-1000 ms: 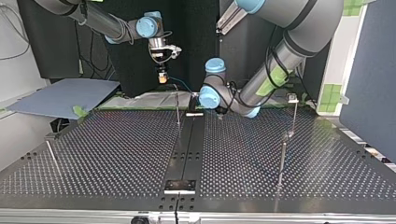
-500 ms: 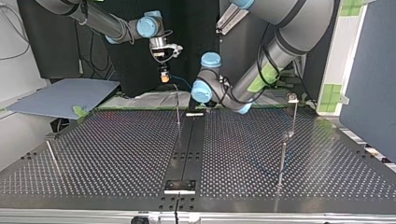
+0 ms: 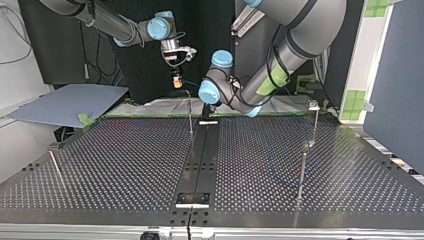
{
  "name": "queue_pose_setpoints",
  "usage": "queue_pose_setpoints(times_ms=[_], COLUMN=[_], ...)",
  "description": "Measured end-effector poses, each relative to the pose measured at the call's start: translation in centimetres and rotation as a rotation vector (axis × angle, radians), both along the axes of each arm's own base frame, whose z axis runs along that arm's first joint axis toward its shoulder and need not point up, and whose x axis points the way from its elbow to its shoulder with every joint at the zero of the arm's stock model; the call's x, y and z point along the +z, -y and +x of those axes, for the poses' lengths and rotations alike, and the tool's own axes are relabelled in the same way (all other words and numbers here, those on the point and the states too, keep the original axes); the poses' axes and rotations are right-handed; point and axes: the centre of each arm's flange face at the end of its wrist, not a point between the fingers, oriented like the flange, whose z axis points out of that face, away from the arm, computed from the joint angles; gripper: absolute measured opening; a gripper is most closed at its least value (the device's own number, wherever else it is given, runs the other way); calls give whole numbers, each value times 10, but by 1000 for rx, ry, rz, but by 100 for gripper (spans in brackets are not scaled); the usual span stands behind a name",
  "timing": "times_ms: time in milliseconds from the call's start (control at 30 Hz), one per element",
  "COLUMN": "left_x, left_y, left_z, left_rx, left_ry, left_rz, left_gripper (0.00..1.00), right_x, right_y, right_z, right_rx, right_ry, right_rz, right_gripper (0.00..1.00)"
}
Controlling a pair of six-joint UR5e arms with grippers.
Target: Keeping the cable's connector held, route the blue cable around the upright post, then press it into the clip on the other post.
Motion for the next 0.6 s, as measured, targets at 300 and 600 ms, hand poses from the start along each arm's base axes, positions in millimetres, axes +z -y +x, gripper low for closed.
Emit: queue_pose_setpoints(times_ms=[300, 600], left_x=[-12, -14], left_y=[13, 23], left_z=[-14, -21], left_rx=[-52, -98], left_ry=[-66, -99], left_rz=[-51, -105], left_gripper=[100, 100], right_x=[1, 1], right_y=[1, 1], right_z=[1, 1], right_rx=[0, 0], right_ry=[3, 5], right_rz=[-2, -2], right_gripper=[0, 0])
